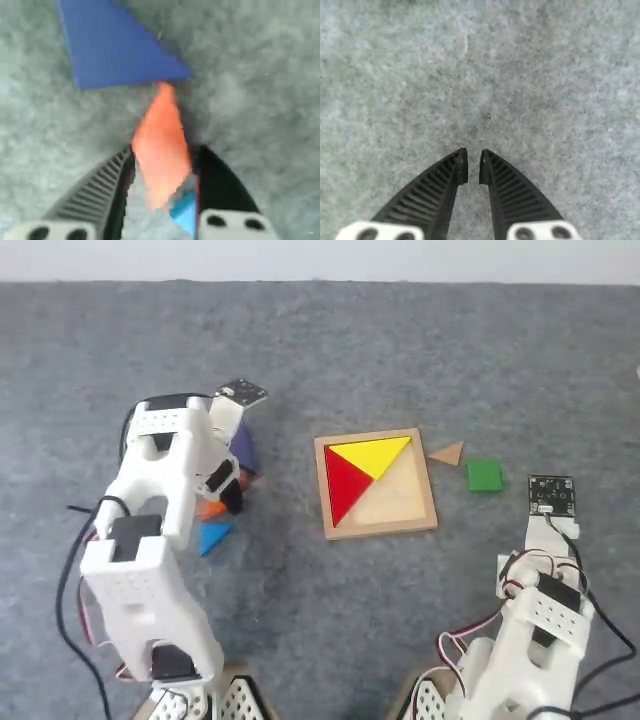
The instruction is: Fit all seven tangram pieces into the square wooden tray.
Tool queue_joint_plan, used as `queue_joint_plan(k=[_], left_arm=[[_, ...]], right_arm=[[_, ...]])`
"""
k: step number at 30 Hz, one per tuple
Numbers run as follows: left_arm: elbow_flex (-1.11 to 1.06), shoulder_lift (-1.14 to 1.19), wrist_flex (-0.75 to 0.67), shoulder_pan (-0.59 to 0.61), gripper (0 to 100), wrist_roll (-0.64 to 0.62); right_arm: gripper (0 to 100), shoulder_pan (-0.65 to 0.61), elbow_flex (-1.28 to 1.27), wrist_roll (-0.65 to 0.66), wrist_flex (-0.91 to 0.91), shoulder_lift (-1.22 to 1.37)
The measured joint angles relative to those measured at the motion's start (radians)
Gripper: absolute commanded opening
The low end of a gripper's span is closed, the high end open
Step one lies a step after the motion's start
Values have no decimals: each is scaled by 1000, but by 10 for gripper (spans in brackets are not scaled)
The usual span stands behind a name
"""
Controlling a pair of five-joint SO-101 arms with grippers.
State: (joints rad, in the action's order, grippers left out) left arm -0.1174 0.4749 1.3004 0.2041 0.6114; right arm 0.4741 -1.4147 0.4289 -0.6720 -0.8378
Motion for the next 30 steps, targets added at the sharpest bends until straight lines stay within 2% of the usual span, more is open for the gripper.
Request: queue_joint_plan(k=[7, 14, 23, 30], left_arm=[[68, 5, -11, 38, 240, -63], [80, -110, -8, 72, 246, -66], [64, -126, 28, 94, 246, -103], [-5, -127, -2, 87, 243, -112]], right_arm=[[55, 0, 0, 0, 0, 0], [55, 0, 0, 0, 0, 0], [55, 0, 0, 0, 0, 0], [57, 0, 0, 0, 0, 0]])
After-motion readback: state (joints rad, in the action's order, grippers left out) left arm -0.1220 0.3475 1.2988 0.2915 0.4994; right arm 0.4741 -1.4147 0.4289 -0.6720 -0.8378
